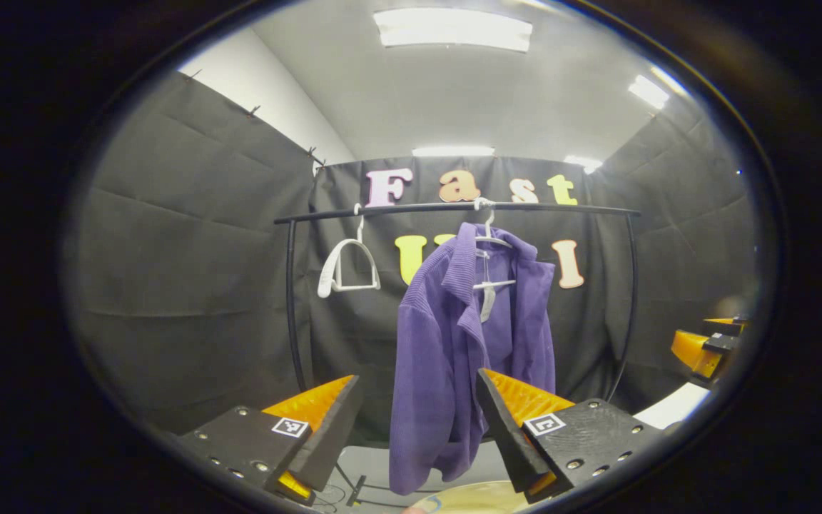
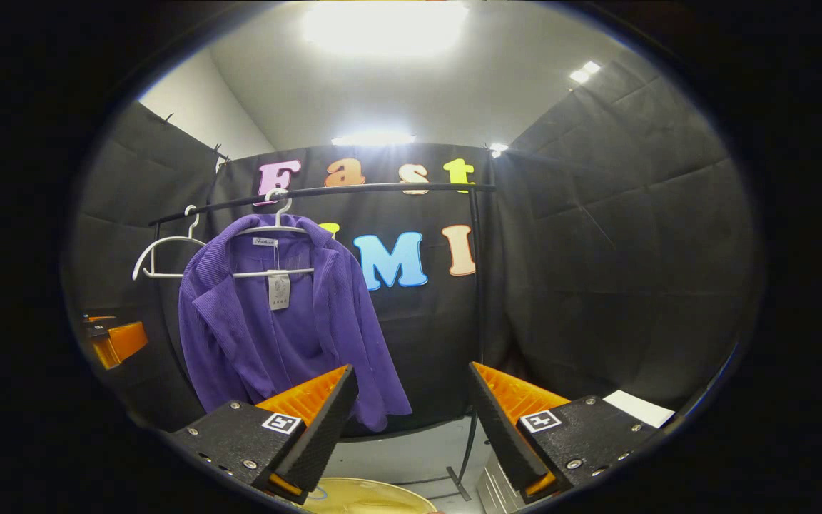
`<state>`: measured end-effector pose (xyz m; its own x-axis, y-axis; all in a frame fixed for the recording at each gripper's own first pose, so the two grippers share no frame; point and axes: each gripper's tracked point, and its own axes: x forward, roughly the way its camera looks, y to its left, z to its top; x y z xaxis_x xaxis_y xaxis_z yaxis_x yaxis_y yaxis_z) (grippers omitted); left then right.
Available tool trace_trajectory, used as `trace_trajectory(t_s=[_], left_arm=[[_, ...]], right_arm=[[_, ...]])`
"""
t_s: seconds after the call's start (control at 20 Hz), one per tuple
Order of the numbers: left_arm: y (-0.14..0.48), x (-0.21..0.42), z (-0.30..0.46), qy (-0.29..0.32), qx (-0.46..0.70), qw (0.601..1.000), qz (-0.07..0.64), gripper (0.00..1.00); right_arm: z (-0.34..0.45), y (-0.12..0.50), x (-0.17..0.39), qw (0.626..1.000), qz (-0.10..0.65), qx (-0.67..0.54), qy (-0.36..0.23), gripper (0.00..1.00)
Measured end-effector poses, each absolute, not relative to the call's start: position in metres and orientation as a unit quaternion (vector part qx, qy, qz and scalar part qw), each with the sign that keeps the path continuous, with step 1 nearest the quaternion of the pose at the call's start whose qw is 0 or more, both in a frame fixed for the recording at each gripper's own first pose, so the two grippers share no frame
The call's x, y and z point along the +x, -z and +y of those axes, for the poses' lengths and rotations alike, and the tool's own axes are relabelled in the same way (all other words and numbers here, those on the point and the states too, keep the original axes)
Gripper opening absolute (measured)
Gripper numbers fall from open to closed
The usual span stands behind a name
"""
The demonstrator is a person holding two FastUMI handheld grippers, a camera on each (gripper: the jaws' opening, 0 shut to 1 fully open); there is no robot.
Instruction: Grasp the clothes on the hanger with both hands and then place them into the laundry hamper below.
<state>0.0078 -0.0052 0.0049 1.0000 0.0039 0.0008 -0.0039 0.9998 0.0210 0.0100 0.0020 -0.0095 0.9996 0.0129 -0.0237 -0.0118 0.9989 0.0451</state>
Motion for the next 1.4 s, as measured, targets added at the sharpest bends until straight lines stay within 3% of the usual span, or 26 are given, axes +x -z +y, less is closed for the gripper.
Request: trace_trajectory(t_s=[0.75,0.8,1.3,1.4], left_arm=[[-0.041,0.060,-0.042,-0.019,0.010,0.999,-0.023,0.99],[-0.043,0.069,-0.044,-0.021,0.007,0.999,-0.024,0.93],[-0.041,0.132,-0.072,-0.038,-0.011,0.999,-0.019,0.93],[-0.037,0.142,-0.076,-0.044,-0.009,0.999,-0.017,0.99]], right_arm=[[0.041,-0.035,0.092,0.994,-0.023,0.043,-0.097,0.94],[0.045,-0.039,0.099,0.993,-0.025,0.045,-0.105,0.94],[0.082,-0.069,0.167,0.979,-0.050,0.090,-0.174,0.94],[0.093,-0.069,0.180,0.977,-0.051,0.083,-0.188,0.92]])
